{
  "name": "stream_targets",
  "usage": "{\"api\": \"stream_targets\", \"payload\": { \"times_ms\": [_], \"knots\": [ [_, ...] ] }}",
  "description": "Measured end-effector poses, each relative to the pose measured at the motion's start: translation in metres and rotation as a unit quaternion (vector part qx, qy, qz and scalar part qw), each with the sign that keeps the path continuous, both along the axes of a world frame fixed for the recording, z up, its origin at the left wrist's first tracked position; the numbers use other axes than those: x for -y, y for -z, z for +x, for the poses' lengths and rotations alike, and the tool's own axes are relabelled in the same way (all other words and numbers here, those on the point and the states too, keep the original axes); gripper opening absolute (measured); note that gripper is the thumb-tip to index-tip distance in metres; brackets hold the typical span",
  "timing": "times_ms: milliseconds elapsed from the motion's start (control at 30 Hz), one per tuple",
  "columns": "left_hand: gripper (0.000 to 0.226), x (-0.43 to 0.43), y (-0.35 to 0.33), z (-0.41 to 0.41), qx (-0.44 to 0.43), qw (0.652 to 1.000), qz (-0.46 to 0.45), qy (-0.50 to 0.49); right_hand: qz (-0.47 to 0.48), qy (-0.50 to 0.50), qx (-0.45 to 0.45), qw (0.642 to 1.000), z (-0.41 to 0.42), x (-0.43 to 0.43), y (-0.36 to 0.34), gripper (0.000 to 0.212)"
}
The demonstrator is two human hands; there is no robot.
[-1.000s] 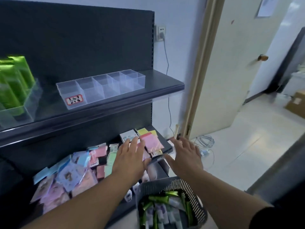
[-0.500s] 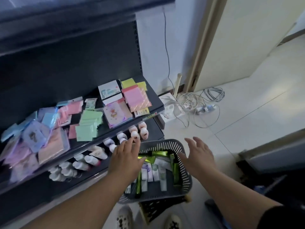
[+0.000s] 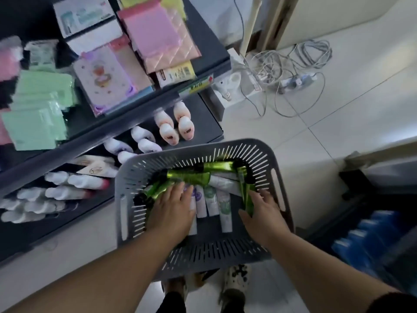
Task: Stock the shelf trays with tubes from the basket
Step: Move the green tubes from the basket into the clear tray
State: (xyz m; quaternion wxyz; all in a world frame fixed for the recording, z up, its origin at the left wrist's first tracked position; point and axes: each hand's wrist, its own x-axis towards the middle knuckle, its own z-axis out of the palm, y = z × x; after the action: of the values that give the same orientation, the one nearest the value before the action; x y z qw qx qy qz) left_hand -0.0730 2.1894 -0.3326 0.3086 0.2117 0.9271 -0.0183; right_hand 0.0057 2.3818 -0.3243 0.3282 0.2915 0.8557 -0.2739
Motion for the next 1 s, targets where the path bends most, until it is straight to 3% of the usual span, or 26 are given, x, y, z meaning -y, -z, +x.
{"api": "stream_targets", "payload": {
  "times_ms": [233, 467, 567, 700, 867, 1000],
  "knots": [
    [0.063, -0.009, 0.071, -0.028, -0.002, 1.0, 0.012, 0.004, 0.001, 0.064, 0.059, 0.996, -0.015, 0.008, 0.074, 0.074],
    [0.064, -0.009, 0.1, -0.04, -0.03, 0.999, -0.001, 0.038, 0.001, 0.142, 0.046, 0.989, -0.022, 0.019, 0.109, 0.088],
    [0.064, -0.014, 0.105, -0.038, -0.045, 0.997, 0.003, 0.069, 0.016, 0.172, 0.031, 0.984, -0.027, 0.02, 0.114, 0.081],
    [0.065, -0.015, 0.118, -0.031, -0.097, 0.989, 0.035, 0.105, 0.015, 0.212, -0.024, 0.977, -0.029, 0.02, 0.121, 0.054],
    [0.069, -0.022, 0.112, -0.03, -0.084, 0.983, -0.011, 0.16, 0.024, 0.111, 0.021, 0.993, -0.035, 0.028, 0.126, 0.022],
    [0.056, -0.015, 0.11, -0.03, -0.089, 0.977, -0.012, 0.192, 0.011, 0.053, 0.079, 0.995, -0.039, 0.033, 0.122, 0.037]
  ]
}}
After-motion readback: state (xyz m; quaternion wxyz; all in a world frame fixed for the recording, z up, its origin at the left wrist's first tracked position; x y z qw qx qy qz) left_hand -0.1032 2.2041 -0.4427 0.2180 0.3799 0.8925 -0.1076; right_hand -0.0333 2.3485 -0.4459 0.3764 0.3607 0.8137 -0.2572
